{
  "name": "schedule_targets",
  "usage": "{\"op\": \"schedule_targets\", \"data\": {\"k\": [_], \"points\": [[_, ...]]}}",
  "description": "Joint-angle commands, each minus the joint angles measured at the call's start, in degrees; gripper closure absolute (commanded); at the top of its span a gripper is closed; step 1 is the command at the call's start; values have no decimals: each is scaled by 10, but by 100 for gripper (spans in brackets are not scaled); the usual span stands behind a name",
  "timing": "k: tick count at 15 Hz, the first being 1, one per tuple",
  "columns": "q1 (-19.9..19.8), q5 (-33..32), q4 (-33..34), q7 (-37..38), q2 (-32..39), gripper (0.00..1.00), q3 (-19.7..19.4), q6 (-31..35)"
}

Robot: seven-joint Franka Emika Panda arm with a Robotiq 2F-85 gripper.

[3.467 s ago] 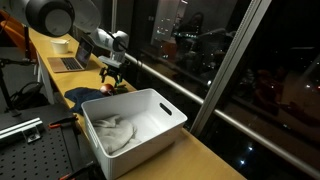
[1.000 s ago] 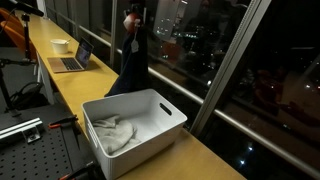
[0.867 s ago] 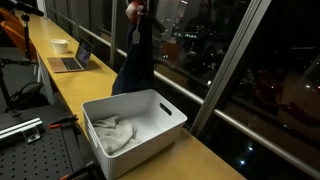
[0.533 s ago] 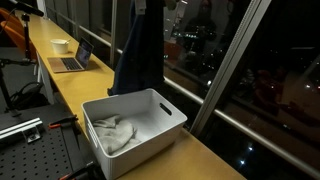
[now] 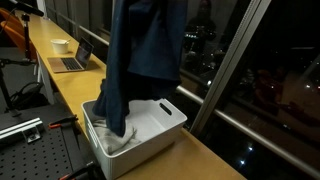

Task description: Remove the blue shirt, the white towel and turnip from the basket, then put them back in the basket

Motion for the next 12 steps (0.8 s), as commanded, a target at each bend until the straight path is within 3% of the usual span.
{"op": "schedule_targets", "data": {"k": [1, 3, 12], "points": [[-34, -22, 137, -97, 44, 97, -20, -58], [-51, -25, 187, -141, 64, 97, -28, -75], [-68, -21, 255, -188, 128, 97, -32, -81]]}}
